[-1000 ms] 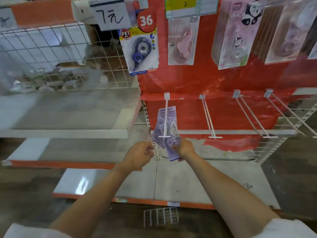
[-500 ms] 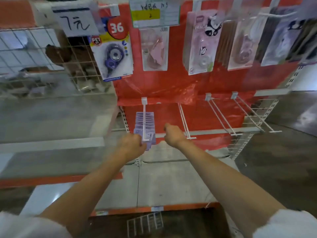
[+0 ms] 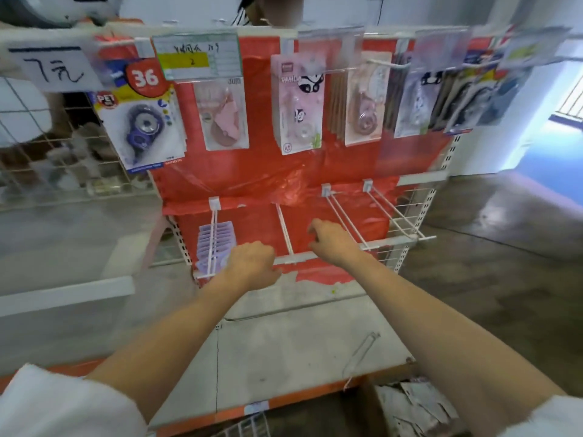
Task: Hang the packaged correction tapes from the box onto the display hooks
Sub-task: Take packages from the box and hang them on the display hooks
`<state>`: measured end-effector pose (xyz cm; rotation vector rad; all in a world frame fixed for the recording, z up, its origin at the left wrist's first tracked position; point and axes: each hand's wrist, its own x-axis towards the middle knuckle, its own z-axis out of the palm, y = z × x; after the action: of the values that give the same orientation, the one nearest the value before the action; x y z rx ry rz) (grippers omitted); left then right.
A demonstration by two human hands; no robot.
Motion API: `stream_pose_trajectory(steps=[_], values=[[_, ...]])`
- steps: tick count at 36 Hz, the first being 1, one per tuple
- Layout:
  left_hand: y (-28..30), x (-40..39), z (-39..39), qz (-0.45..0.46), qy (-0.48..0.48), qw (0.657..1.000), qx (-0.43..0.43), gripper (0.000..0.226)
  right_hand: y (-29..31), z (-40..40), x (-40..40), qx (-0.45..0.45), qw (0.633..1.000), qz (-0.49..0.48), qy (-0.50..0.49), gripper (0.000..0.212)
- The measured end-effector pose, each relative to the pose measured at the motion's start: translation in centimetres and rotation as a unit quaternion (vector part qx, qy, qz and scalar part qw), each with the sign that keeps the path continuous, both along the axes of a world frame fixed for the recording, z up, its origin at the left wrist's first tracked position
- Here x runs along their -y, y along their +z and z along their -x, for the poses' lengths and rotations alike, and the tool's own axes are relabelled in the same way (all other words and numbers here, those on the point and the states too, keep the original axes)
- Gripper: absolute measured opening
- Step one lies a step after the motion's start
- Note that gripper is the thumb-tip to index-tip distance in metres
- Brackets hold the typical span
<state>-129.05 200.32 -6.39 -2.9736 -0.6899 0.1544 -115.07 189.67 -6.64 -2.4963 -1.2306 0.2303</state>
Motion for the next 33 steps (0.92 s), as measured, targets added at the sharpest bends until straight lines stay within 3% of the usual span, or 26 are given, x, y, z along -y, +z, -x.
stream_pose_trajectory(steps=[15, 23, 33], values=[[-2.5, 11.1, -11.2, 0.068, -0.202, 0.975, 0.064, 0.026, -2.5, -6.6, 14.3, -0.049, 0.986, 0.012, -0.158, 0.03], [-7.0, 17.6, -17.4, 0.153, -0.27, 0.95, -0.014, 0.037, -7.1, -9.4, 23.6, -0.097, 0.962, 0.05, -0.251, 0.032], [-15.0, 25.9, -23.9, 0.171, -0.275, 0.938, -0.123, 0.039, -18.0, -12.2, 33.6, -0.247, 0.91, 0.082, -0.323, 0.037]])
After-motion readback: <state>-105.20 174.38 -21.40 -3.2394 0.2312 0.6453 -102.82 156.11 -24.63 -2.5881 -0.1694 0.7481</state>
